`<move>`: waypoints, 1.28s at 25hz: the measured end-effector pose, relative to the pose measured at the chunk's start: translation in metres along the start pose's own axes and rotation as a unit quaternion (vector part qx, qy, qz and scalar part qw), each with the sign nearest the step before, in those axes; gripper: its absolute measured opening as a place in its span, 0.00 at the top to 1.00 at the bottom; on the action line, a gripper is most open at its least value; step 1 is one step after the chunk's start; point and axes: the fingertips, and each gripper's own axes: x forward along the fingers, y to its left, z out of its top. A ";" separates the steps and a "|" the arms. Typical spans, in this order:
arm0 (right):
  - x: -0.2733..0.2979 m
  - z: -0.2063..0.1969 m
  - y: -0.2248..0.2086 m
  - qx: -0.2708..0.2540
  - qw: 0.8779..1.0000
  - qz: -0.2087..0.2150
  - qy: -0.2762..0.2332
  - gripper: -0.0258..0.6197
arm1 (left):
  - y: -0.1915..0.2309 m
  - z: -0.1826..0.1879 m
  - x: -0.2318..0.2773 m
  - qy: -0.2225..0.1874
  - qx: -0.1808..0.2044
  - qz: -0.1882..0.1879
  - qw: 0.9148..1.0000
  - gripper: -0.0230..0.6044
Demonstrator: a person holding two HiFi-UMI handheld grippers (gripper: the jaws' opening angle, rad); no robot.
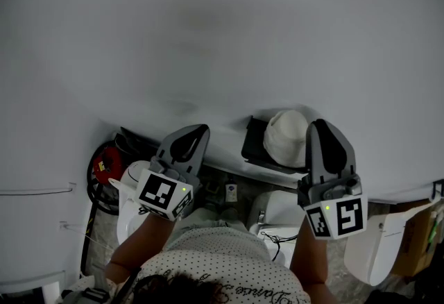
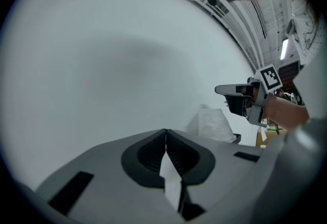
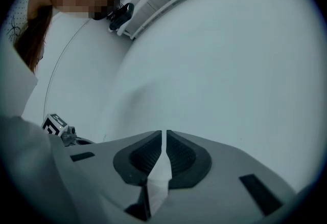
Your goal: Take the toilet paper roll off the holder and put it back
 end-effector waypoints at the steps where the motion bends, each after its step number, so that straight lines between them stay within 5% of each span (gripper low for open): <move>1: -0.003 0.003 -0.002 0.000 1.000 -0.006 -0.008 0.92 | 0.000 0.001 0.000 -0.001 0.001 -0.001 1.000 0.96; 10: -0.030 0.007 -0.005 0.013 0.999 -0.028 -0.024 0.94 | -0.002 0.006 0.000 -0.006 0.006 -0.007 1.000 0.96; 24: -0.066 -0.046 -0.019 0.018 0.995 -0.097 0.017 0.94 | -0.012 0.012 0.008 -0.011 0.012 -0.021 1.000 0.96; 32: -0.072 -0.059 -0.023 0.018 0.994 -0.101 0.046 0.93 | -0.021 0.014 0.012 -0.014 0.009 -0.032 0.999 0.96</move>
